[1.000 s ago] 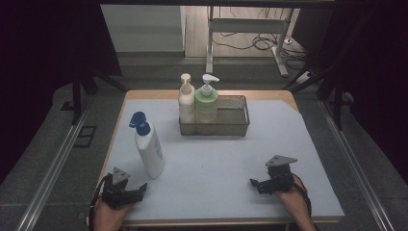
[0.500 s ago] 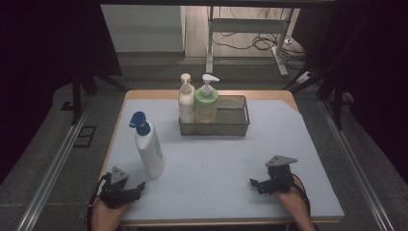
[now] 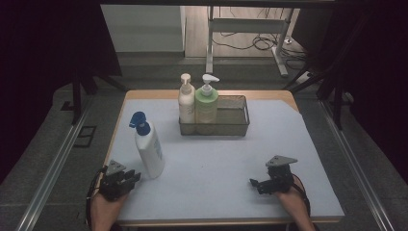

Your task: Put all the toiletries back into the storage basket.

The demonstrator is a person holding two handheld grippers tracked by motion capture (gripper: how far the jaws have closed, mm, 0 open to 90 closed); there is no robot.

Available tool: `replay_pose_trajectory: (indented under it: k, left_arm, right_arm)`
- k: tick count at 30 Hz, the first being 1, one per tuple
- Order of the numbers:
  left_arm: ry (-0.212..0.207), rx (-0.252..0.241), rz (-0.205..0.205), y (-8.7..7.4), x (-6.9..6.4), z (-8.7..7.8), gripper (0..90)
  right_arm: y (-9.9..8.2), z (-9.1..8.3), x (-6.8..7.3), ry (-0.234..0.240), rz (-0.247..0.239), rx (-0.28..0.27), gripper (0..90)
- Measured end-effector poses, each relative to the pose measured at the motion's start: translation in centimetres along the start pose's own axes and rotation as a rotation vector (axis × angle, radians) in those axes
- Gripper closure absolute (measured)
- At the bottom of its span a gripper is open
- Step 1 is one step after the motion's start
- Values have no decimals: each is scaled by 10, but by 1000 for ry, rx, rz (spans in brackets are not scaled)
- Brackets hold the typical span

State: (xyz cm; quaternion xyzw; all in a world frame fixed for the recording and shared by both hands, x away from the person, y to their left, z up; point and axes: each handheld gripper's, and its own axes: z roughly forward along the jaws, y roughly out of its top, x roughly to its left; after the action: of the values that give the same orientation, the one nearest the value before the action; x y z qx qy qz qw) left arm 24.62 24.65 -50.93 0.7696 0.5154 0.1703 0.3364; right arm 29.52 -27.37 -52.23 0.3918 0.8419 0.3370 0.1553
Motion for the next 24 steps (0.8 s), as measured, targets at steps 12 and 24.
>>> replay_pose_trajectory:
  k: [12,24]
  left_arm:
    - [-9,30,-2,13,12,9,896]
    - [-57,37,9,23,7,25,897]
  right_arm:
    - [0,0,0,0,0,-1,0]
    - [0,0,0,-1,0,-2,0]
